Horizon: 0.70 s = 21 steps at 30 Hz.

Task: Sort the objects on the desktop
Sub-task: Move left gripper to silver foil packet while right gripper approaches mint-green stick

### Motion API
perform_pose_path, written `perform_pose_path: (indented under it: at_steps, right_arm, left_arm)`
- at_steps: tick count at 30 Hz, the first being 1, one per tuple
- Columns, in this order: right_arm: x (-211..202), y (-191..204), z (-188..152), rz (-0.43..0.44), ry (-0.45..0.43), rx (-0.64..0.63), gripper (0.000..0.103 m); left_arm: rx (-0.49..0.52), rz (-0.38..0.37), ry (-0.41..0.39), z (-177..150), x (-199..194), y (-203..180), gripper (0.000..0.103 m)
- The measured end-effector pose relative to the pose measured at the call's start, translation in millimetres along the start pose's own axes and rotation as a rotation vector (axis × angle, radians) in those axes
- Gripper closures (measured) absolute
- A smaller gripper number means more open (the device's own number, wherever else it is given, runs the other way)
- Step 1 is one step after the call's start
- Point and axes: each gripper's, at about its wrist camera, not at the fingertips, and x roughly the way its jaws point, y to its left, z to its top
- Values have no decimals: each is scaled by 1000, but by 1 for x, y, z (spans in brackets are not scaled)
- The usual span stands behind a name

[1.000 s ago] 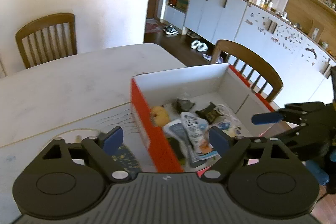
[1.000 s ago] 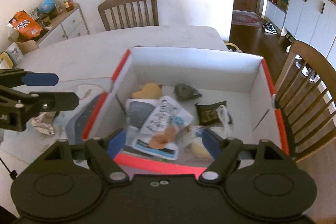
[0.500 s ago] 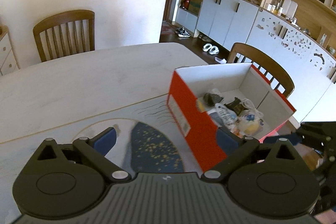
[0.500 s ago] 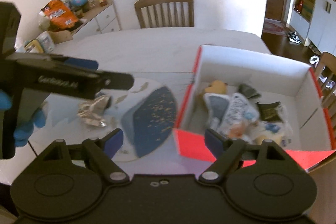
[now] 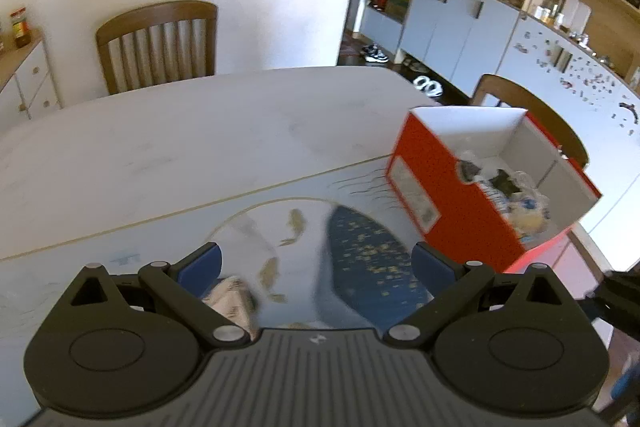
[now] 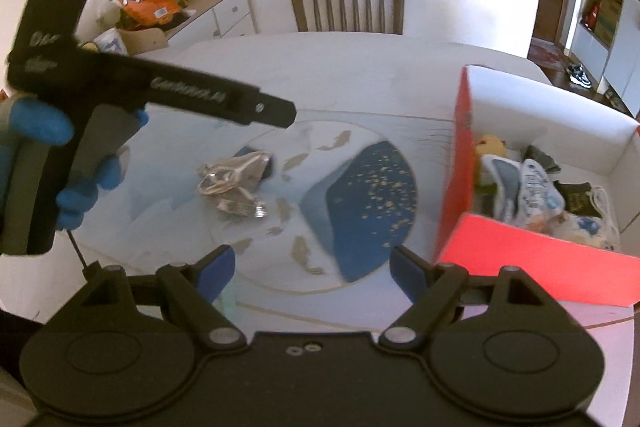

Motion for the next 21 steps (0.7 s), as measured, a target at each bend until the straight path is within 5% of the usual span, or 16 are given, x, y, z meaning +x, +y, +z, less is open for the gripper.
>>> perform_pose_path:
  at_steps: [21]
  right_arm:
    - [57, 70, -39, 13, 143, -78, 27]
  left_arm:
    - [1, 77, 87, -42, 55, 51, 1]
